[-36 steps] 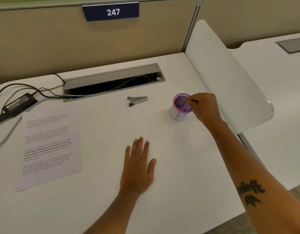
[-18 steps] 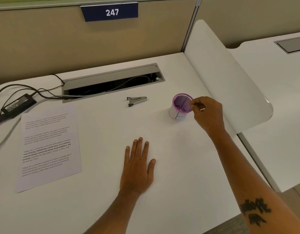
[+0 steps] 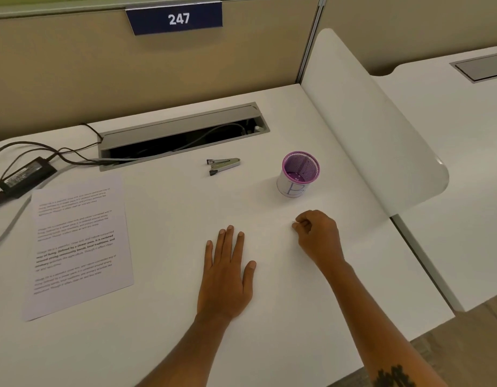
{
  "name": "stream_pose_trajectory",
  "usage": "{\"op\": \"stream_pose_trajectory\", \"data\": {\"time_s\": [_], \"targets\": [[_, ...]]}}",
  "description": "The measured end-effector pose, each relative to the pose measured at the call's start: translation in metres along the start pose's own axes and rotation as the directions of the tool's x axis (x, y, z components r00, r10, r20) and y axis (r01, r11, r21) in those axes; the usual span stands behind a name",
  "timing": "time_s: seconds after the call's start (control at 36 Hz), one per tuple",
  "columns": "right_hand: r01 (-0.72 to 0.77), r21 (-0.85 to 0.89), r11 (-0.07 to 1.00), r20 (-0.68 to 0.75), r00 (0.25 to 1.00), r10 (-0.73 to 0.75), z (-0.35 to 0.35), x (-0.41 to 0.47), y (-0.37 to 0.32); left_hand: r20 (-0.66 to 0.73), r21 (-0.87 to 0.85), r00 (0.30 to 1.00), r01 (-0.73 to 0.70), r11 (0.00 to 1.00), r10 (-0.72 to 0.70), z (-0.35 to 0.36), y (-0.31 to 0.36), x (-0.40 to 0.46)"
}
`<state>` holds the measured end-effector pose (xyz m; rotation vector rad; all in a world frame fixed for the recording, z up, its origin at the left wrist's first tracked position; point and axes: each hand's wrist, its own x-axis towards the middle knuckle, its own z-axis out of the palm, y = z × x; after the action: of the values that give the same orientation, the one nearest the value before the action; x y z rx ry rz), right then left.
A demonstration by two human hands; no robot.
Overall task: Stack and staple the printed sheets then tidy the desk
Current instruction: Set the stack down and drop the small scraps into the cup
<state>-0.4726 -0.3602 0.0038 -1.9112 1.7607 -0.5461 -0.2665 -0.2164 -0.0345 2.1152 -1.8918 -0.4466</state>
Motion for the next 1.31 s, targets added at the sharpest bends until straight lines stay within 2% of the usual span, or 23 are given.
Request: {"op": "stream_pose_trajectory", "data": {"time_s": [0.36, 0.64, 0.72, 0.81, 0.86, 1.0, 1.11, 1.31], "targets": [[0.107, -0.180, 0.978, -0.010, 0.994, -0.111, 0.011, 0.008, -0.004, -0.010, -0.008, 1.000, 0.001, 1.000, -0.001, 0.000, 0.000, 0.000], [0.101, -0.267, 0.958, 0.041, 0.995, -0.094, 0.017, -0.002, -0.011, -0.006, -0.006, 1.000, 0.008, 1.000, -0.008, 0.001, 0.000, 0.000], [0.104, -0.238, 0.966, 0.083, 0.993, -0.086, 0.015, 0.001, -0.009, -0.005, -0.006, 1.000, 0.008, 1.000, -0.008, 0.002, 0.000, 0.000], [0.042, -0.146, 0.988, 0.089, 0.996, -0.029, 0.003, 0.011, -0.014, -0.008, -0.010, 1.000, 0.007, 1.000, -0.007, 0.001, 0.000, 0.000], [0.012, -0.086, 0.996, 0.050, 0.999, -0.007, -0.009, 0.022, -0.021, -0.007, -0.011, 1.000, 0.007, 1.000, -0.007, 0.000, 0.001, 0.000], [0.105, 0.045, 0.993, -0.107, 0.989, -0.099, -0.050, 0.053, -0.047, 0.005, 0.002, 1.000, 0.006, 1.000, -0.006, 0.000, 0.000, -0.001], [0.091, 0.023, 0.996, -0.142, 0.986, -0.087, -0.067, 0.084, -0.062, 0.005, -0.001, 1.000, 0.003, 1.000, -0.003, -0.001, 0.001, -0.001], [0.089, -0.077, 0.993, -0.091, 0.991, -0.096, -0.071, 0.110, -0.065, 0.014, -0.004, 1.000, 0.008, 1.000, -0.007, -0.002, 0.001, 0.000]]}}
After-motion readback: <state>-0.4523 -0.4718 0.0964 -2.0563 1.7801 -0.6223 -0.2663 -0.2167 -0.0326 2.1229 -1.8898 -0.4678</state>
